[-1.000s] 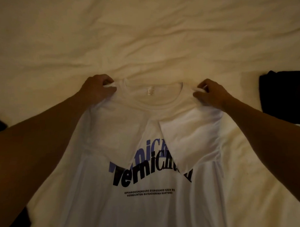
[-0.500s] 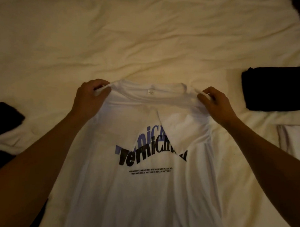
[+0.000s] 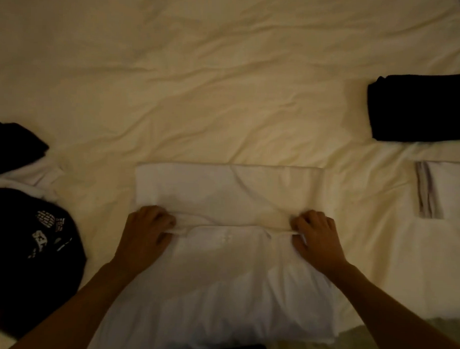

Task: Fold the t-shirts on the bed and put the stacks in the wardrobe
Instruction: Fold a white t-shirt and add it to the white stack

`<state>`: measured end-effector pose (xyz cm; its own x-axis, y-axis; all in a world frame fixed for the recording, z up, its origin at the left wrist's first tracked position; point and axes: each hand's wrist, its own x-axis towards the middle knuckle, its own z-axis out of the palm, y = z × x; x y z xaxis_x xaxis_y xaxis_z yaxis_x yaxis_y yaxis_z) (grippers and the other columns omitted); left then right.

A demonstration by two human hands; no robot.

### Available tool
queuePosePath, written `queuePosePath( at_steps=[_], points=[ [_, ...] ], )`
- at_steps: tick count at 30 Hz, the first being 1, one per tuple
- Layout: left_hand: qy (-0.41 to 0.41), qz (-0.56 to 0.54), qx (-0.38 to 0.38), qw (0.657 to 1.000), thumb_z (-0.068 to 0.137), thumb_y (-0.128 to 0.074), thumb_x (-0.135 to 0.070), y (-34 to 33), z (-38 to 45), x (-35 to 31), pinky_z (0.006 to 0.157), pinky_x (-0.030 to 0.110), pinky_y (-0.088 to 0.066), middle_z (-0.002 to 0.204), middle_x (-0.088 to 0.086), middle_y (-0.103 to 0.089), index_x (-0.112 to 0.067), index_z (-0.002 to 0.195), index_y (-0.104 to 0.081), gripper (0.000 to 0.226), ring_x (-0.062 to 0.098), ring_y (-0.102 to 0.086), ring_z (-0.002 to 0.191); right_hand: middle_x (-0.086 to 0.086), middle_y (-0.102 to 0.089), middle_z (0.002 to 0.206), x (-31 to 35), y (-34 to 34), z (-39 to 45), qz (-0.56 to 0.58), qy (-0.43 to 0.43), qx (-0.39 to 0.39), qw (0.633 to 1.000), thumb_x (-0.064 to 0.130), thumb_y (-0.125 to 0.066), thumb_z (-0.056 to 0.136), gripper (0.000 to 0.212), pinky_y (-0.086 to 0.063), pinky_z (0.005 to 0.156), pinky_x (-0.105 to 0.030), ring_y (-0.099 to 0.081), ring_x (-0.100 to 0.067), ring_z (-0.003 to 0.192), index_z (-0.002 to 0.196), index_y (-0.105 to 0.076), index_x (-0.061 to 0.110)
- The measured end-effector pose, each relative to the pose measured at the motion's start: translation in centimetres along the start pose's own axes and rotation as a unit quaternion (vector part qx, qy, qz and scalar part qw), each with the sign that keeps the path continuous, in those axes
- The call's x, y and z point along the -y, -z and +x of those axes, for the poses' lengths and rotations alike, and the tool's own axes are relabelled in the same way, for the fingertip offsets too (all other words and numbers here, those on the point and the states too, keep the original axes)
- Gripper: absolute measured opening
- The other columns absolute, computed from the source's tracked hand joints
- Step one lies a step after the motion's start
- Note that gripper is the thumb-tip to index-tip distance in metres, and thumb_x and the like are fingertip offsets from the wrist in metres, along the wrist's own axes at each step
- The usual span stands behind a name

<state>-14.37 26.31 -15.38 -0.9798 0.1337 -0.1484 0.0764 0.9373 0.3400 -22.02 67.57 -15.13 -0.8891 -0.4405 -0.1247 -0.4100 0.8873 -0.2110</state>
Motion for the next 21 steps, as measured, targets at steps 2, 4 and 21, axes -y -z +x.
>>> queuePosePath(
  at_steps=[2, 4, 21],
  points=[
    [-0.004, 0.019, -0.002, 1.000, 0.076, -0.051, -0.036, -0.4, -0.2, -0.6, 0.079, 0.039, -0.034, 0.107, 0.002, -0.057, -0.024, 0.105, -0.067, 0.035, 0.027, -0.053, 0.100, -0.008, -0.055, 0.100, 1.1, -0.2, 0.2, -0.026, 0.033, 0.007, 0.999, 0.035, -0.051, 0.078, 0.032, -0.046, 0.078, -0.042, -0.054, -0.031, 0.091, 0.107, -0.057, 0.022],
    [-0.022, 0.034, 0.002, 0.999, 0.077, -0.051, -0.034, -0.6, -0.1, -1.6, 0.077, 0.039, -0.035, 0.101, 0.002, -0.056, -0.023, 0.102, -0.068, 0.032, 0.027, -0.054, 0.093, -0.010, -0.057, 0.100, 2.2, -0.6, 0.6, -0.046, 0.090, 0.011, 0.995, 0.028, -0.065, 0.075, 0.033, -0.049, 0.077, -0.042, -0.056, -0.031, 0.090, 0.107, -0.061, 0.020],
    [0.479, -0.376, -0.124, 0.783, 0.083, -0.073, -0.046, 3.9, 8.9, 1.2, 0.066, 0.034, -0.039, 0.062, 0.012, -0.054, -0.010, 0.058, -0.054, 0.048, 0.027, -0.052, 0.066, 0.000, -0.054, 0.083, -2.9, 2.7, 9.1, 0.378, -0.410, -0.016, 0.830, 0.041, -0.067, 0.090, 0.034, -0.043, 0.070, -0.032, -0.053, -0.020, 0.078, 0.096, -0.054, 0.009]
  ],
)
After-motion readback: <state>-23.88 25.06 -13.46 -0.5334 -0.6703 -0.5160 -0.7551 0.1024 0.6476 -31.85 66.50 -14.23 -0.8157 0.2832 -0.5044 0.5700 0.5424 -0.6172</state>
